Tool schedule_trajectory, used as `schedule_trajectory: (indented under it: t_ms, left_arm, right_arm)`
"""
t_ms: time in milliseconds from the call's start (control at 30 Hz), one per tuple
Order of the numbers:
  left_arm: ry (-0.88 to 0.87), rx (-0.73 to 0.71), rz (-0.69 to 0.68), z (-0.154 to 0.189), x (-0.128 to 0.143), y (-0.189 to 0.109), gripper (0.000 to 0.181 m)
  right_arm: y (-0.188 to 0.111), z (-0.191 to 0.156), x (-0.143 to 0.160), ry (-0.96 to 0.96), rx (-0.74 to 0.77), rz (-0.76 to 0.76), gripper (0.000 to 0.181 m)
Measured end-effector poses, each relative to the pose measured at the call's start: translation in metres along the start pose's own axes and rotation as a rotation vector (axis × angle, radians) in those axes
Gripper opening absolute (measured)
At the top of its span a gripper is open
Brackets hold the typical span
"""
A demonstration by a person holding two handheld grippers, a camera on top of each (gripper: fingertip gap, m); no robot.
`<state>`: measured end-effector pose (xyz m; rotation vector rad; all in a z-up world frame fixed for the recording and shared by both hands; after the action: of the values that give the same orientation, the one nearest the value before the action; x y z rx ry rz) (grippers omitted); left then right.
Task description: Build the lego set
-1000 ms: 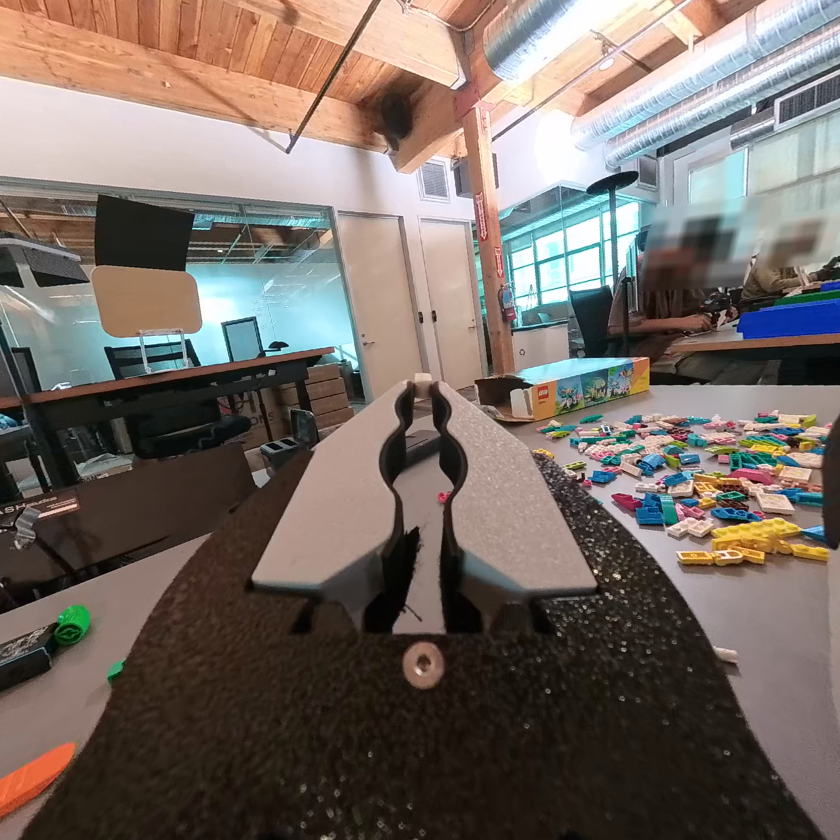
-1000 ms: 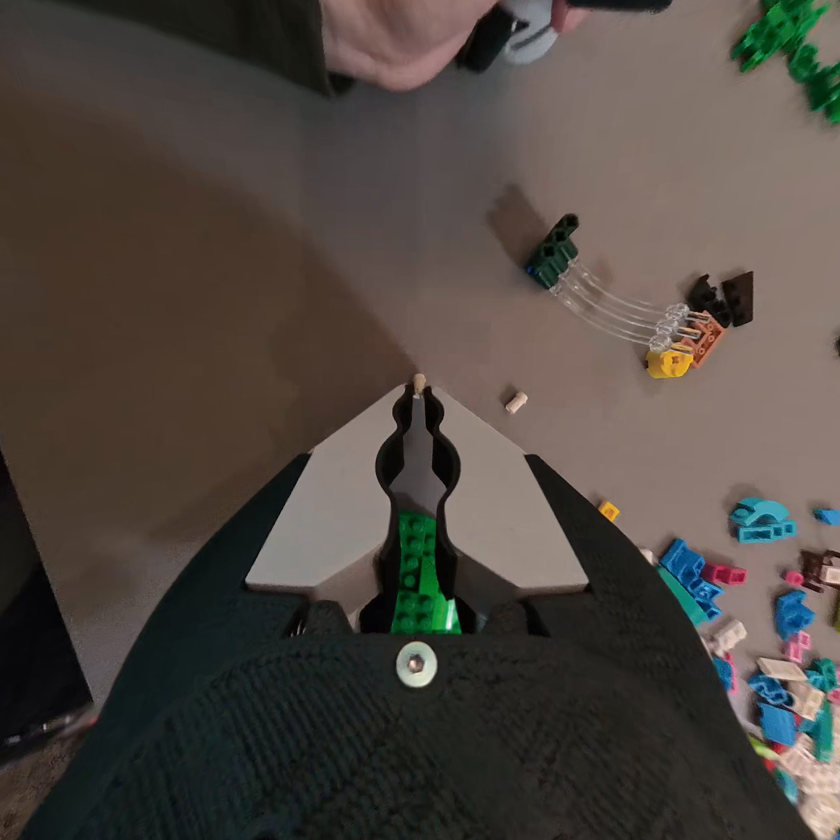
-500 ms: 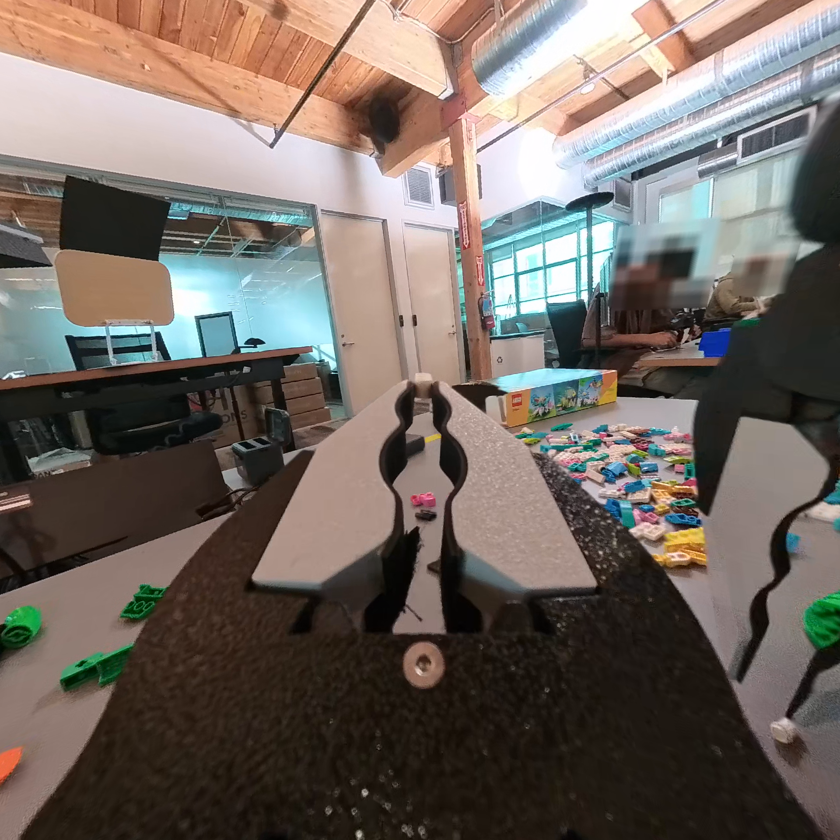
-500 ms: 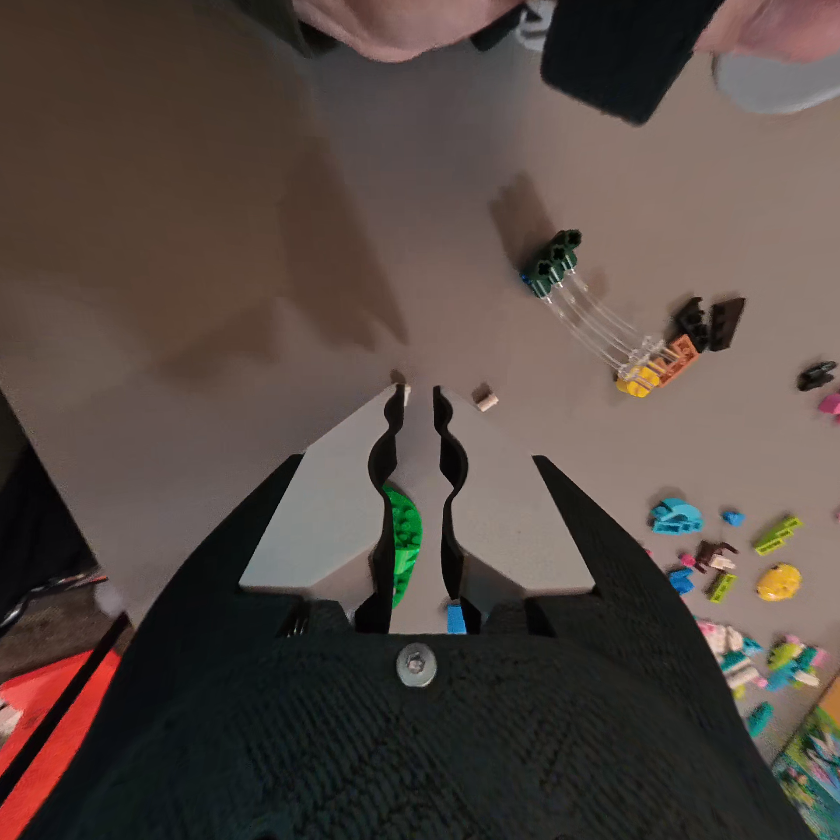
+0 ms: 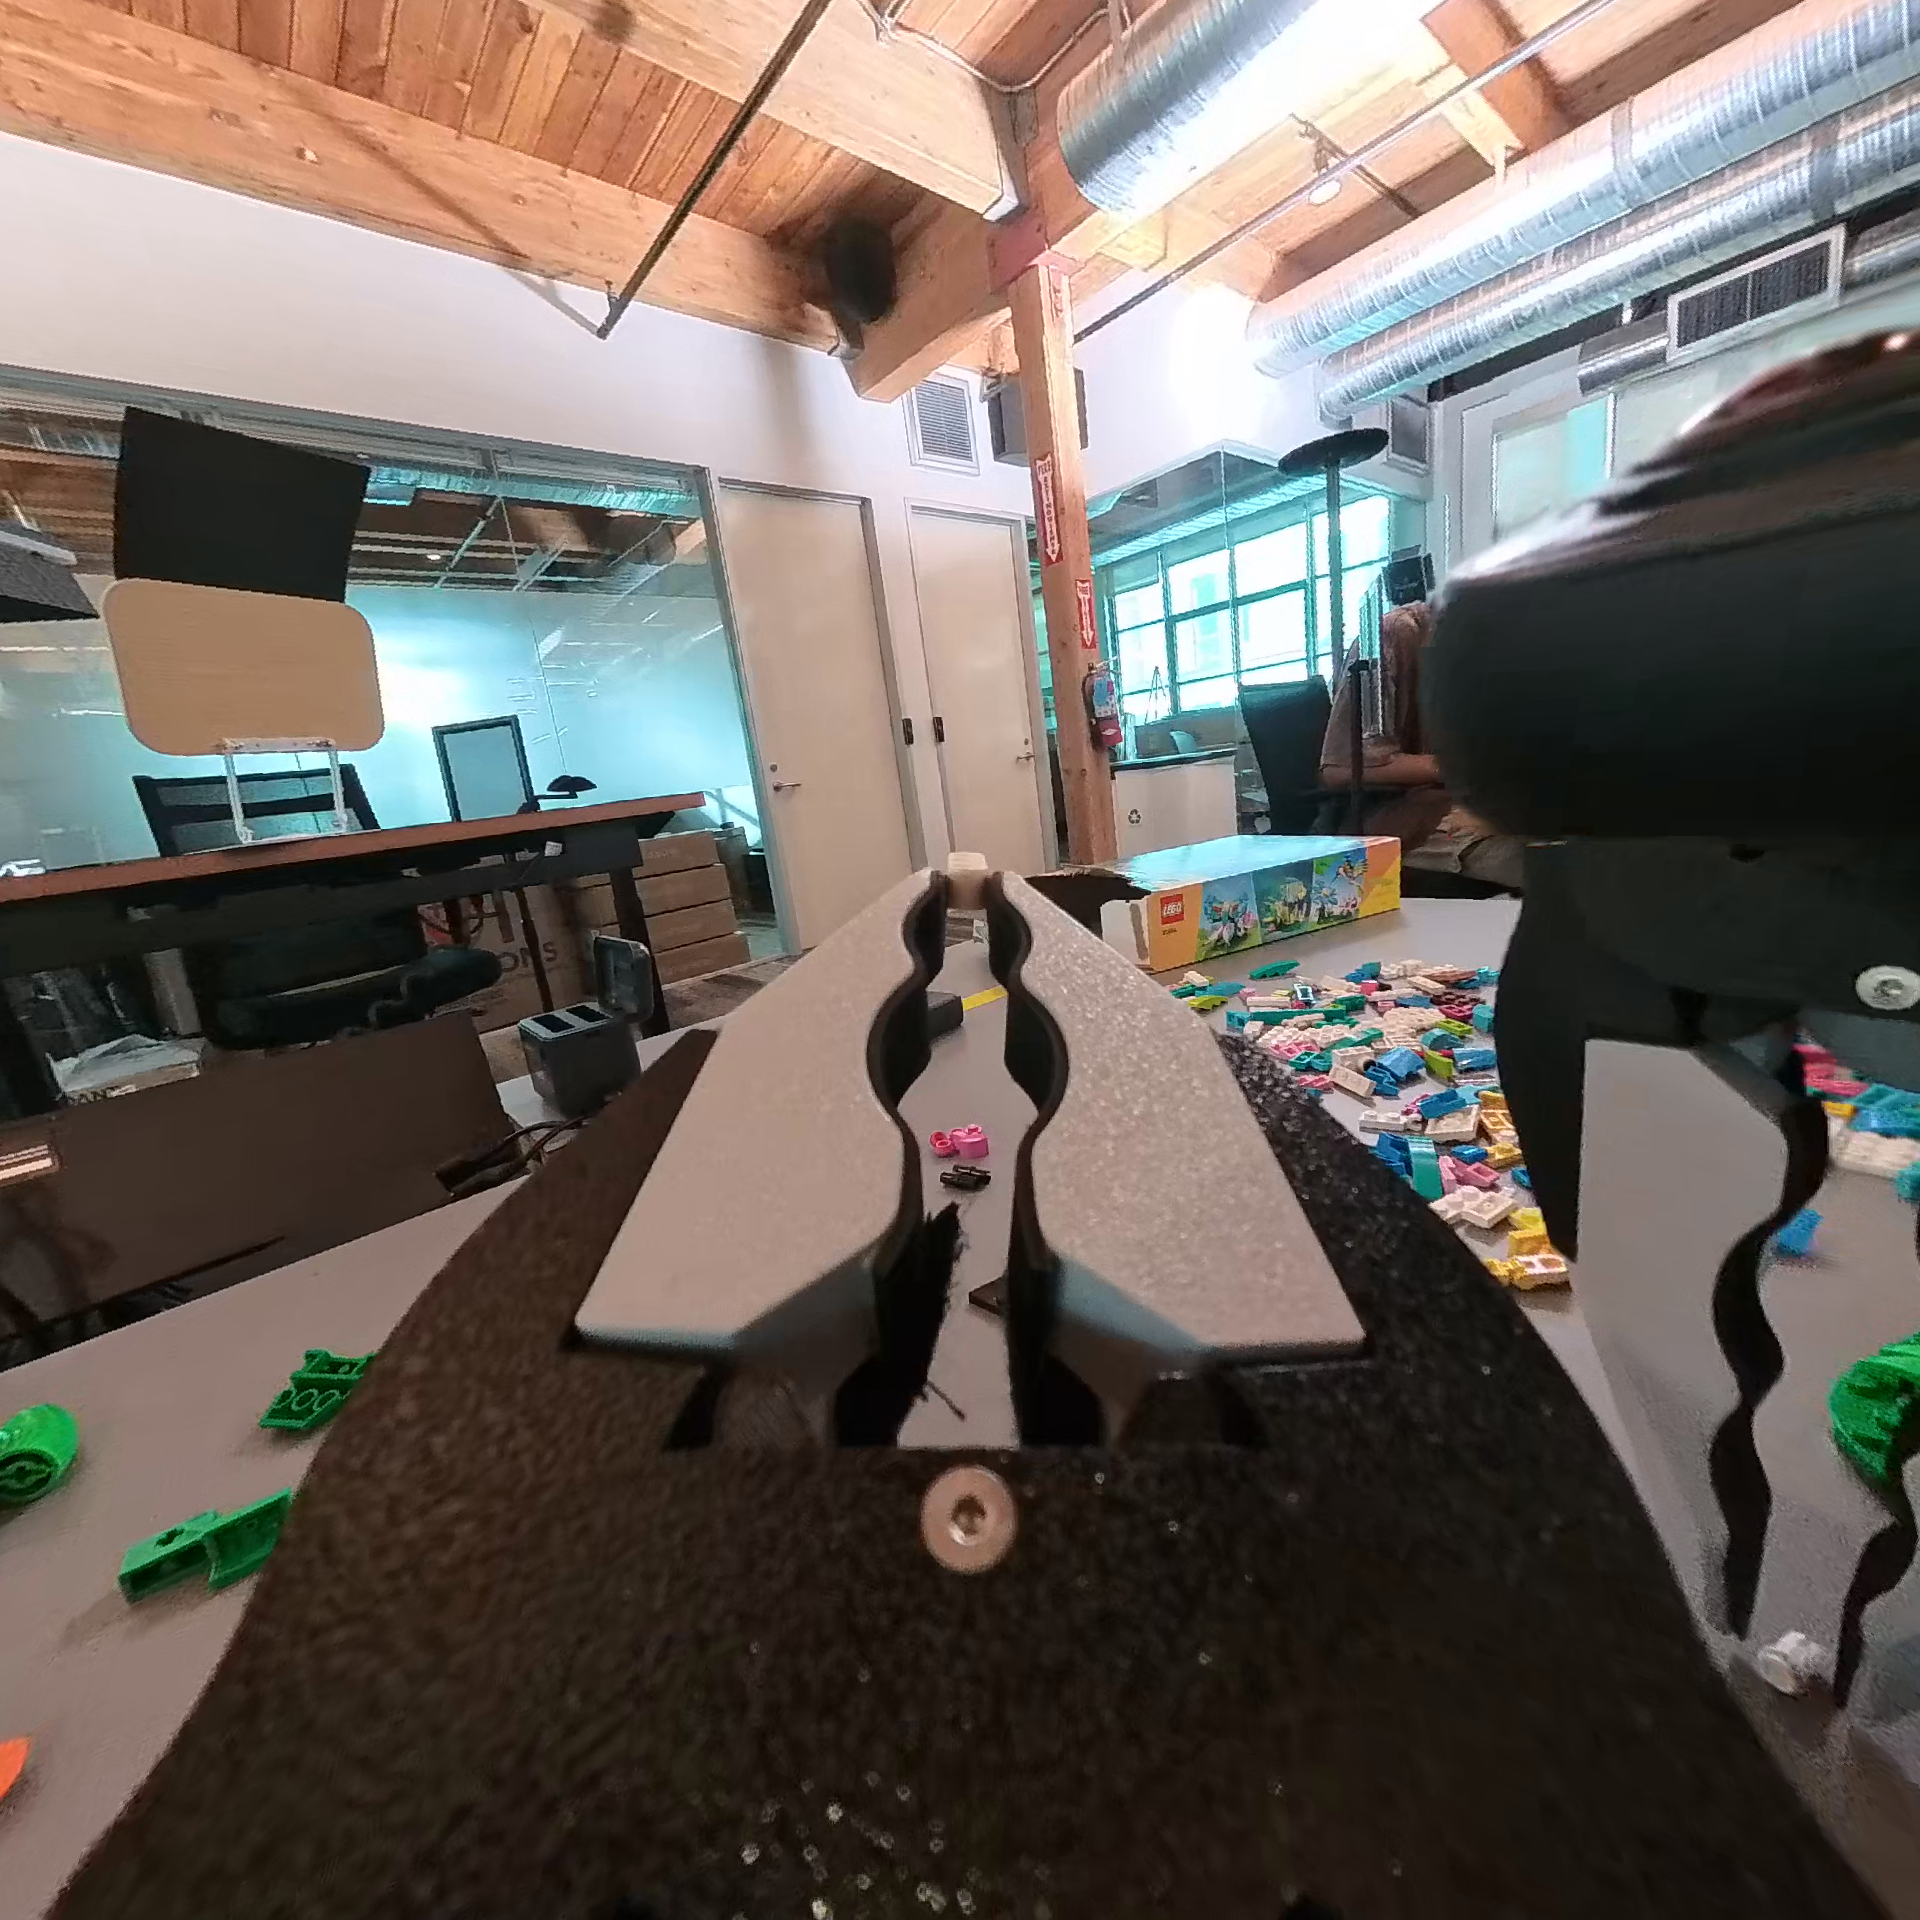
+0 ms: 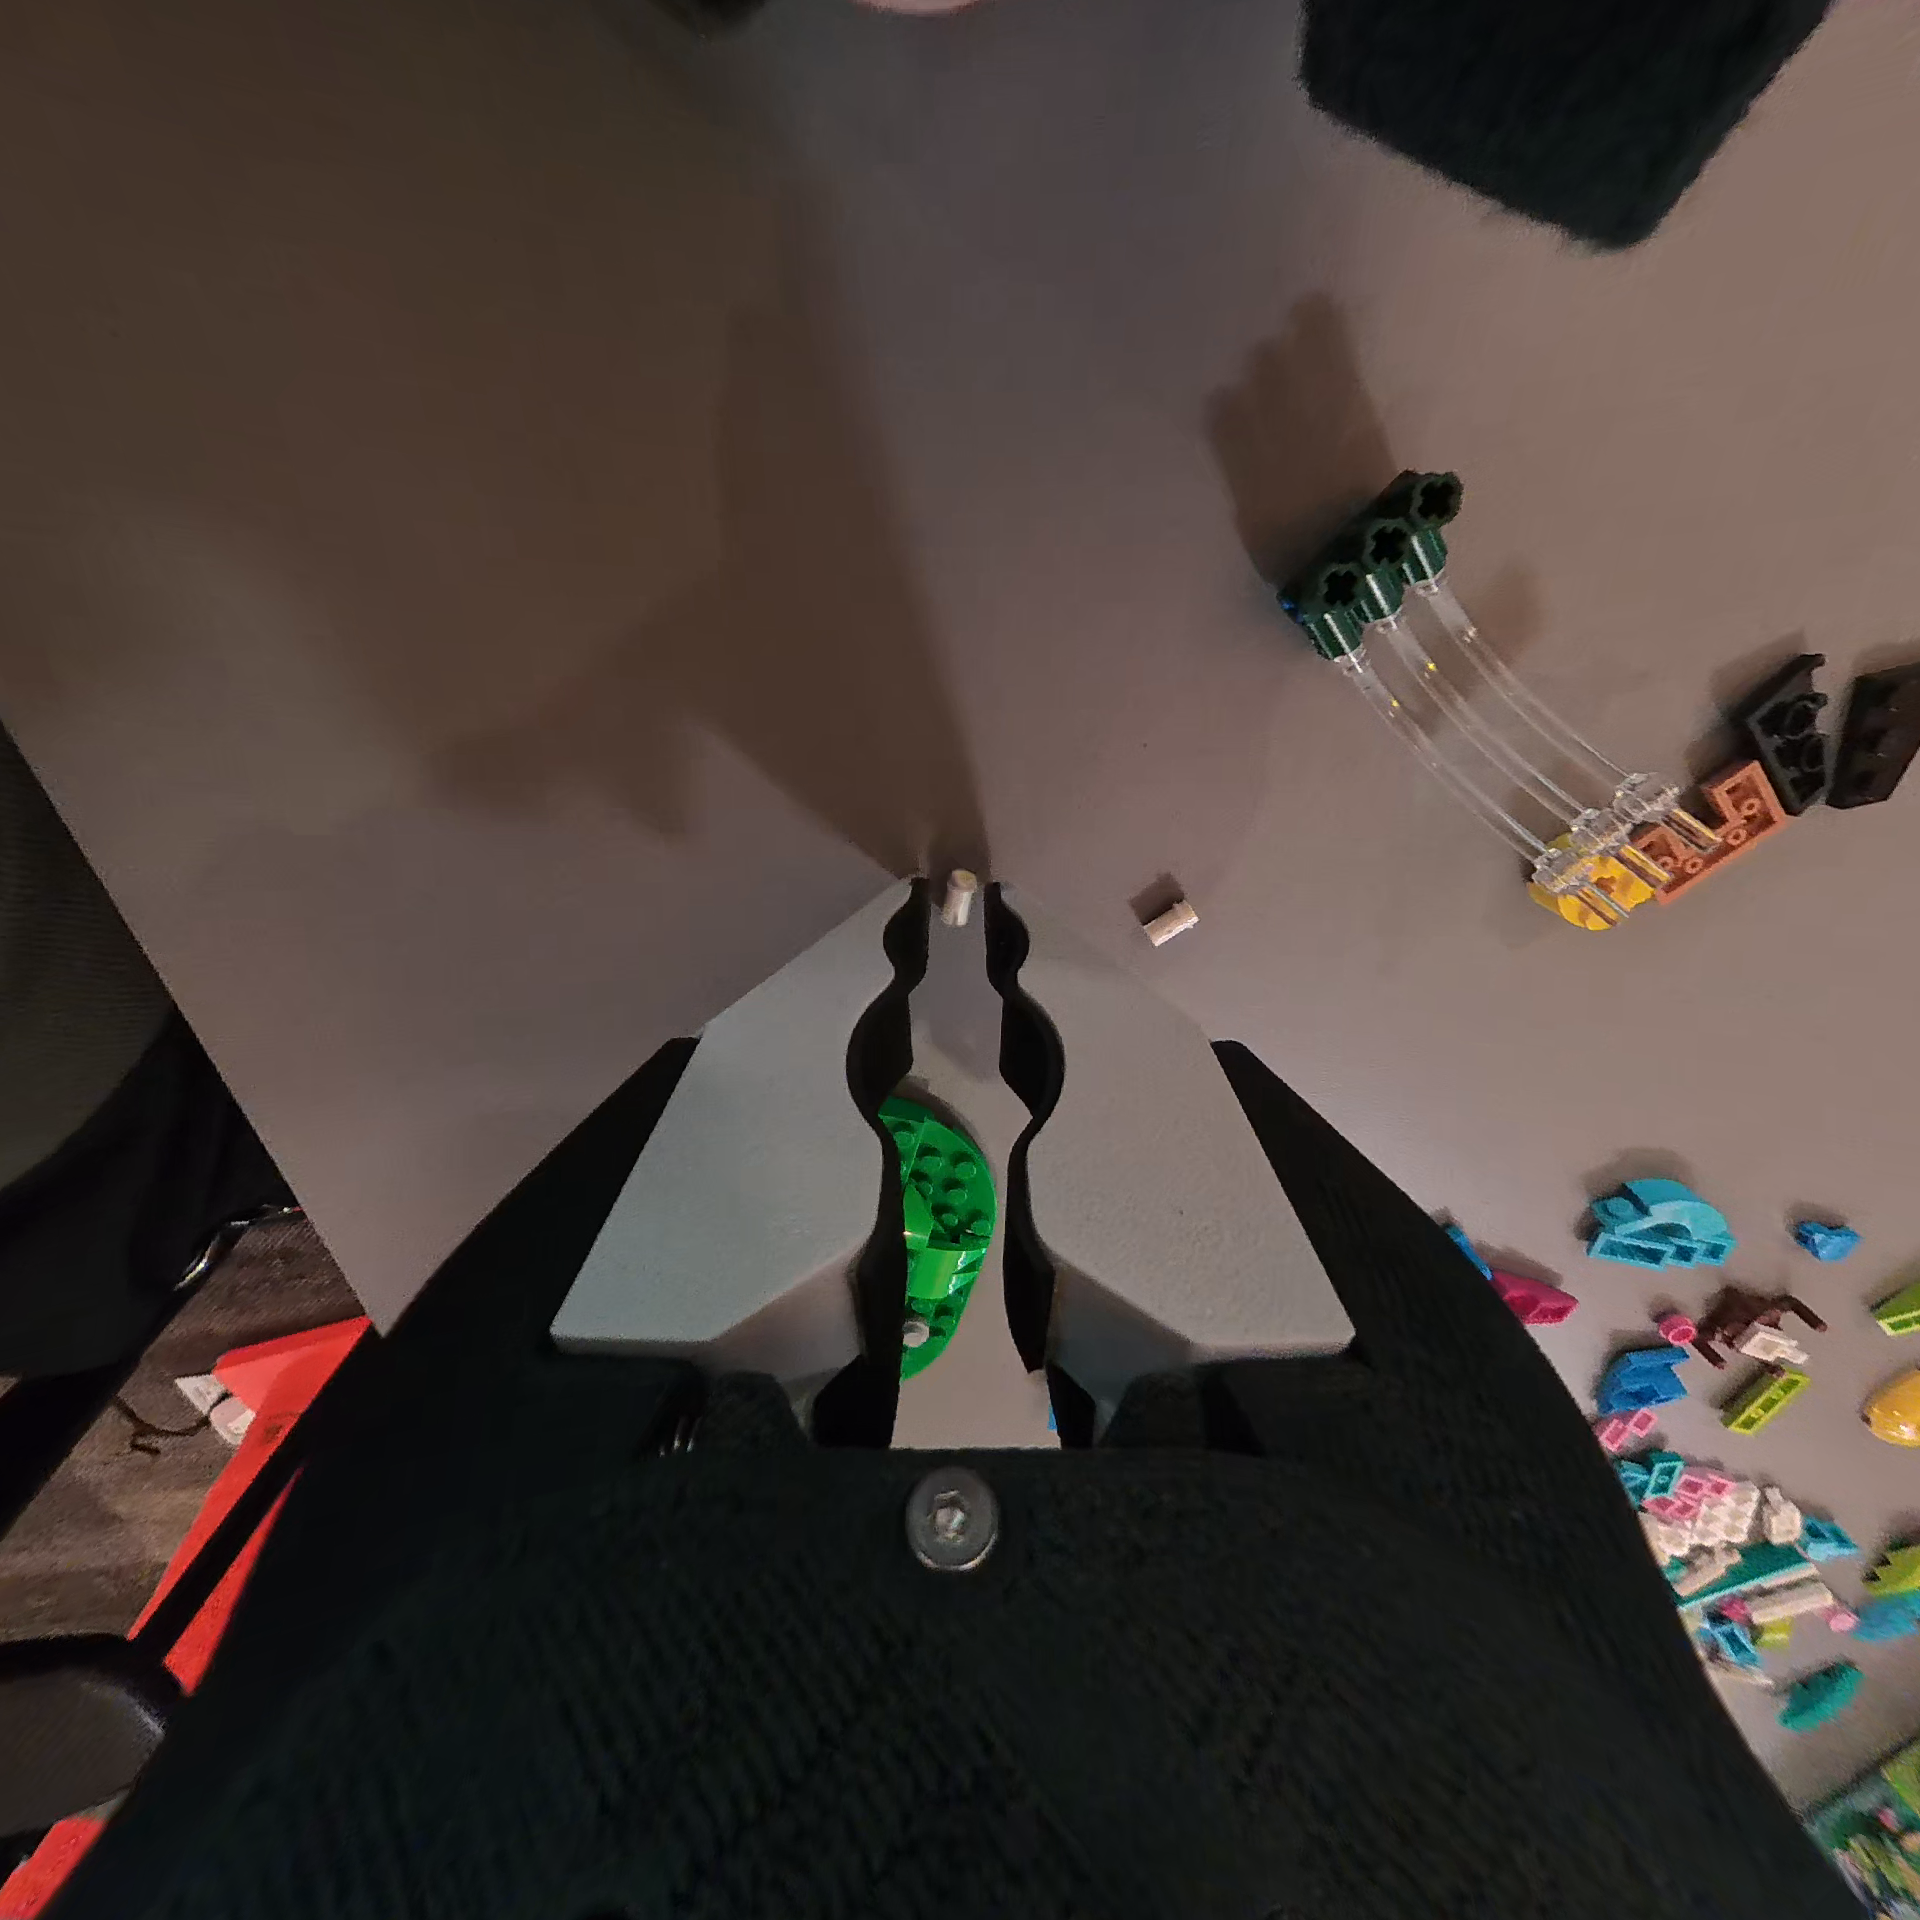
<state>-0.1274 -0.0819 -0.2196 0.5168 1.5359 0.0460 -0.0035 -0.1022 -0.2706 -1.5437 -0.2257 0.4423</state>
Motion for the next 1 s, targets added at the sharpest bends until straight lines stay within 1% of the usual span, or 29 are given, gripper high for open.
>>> schedule_trajectory:
  t_ms: [33,100,167,233,300,333,433,467,533,600,667,733,833,1000]
  left_arm:
    - [0.000,0.003,-0.001,0.000,0.000,0.000,0.005]
    - [-0.005,0.015,-0.009,0.001,0.001,0.001,0.005]
    - [-0.004,0.023,-0.014,0.003,0.002,0.001,0.005]
    - [0.000,0.028,-0.014,0.003,0.001,0.001,0.005]
    - [0.004,0.032,-0.013,0.004,0.001,0.001,0.005]
    - [0.003,0.037,-0.012,0.004,0.000,0.001,0.005]
    - [-0.020,0.080,-0.015,0.007,-0.001,0.003,0.005]
    - [-0.027,0.099,-0.016,0.009,-0.001,0.003,0.005]
    - [-0.048,0.142,-0.008,0.012,-0.002,0.003,0.005]
    - [-0.080,0.189,0.008,0.015,-0.005,0.003,0.005]
    - [-0.102,0.227,0.014,0.016,-0.006,0.002,0.005]
    - [-0.134,0.276,0.016,0.017,-0.007,0.003,0.005]
    - [-0.190,0.341,0.013,0.016,-0.006,0.005,0.005]
    - [-0.237,0.369,0.006,0.013,-0.005,0.007,0.005]
  right_arm:
    - [0.001,0.000,0.000,-0.004,0.000,-0.002,0.009]
    - [0.002,-0.002,0.000,-0.006,-0.008,0.010,0.005]
    - [0.000,-0.002,0.001,-0.001,-0.014,0.030,0.005]
    - [-0.010,0.003,0.003,0.013,0.040,0.104,0.004]
    - [-0.032,0.014,0.002,0.087,0.114,0.292,0.004]
    - [-0.046,0.021,0.001,0.128,0.179,0.419,0.004]
    - [-0.092,0.038,0.002,0.222,0.401,0.865,0.004]
    - [-0.103,0.042,0.006,0.268,0.443,0.994,0.004]
    - [-0.112,0.049,0.012,0.354,0.467,1.194,0.004]
    - [-0.110,0.055,0.018,0.433,0.448,1.314,0.004]
    - [-0.104,0.059,0.020,0.488,0.371,1.395,0.004]
    - [-0.099,0.062,0.020,0.508,0.321,1.444,0.004]
    - [-0.095,0.065,0.018,0.505,0.303,1.462,0.004]
    - [-0.092,0.068,0.015,0.484,0.315,1.437,0.004]
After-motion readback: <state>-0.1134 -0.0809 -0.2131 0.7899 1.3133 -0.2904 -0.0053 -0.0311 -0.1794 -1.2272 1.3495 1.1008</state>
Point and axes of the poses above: each gripper's, where its closed fingertips meet, y out along the fingers, x out of its underside, z = x × y across the jaws, the point moved 7 cm from there along -y, back along the fingers, and after that the axes turned 5 degrees about -y, right-handed, at the moved point
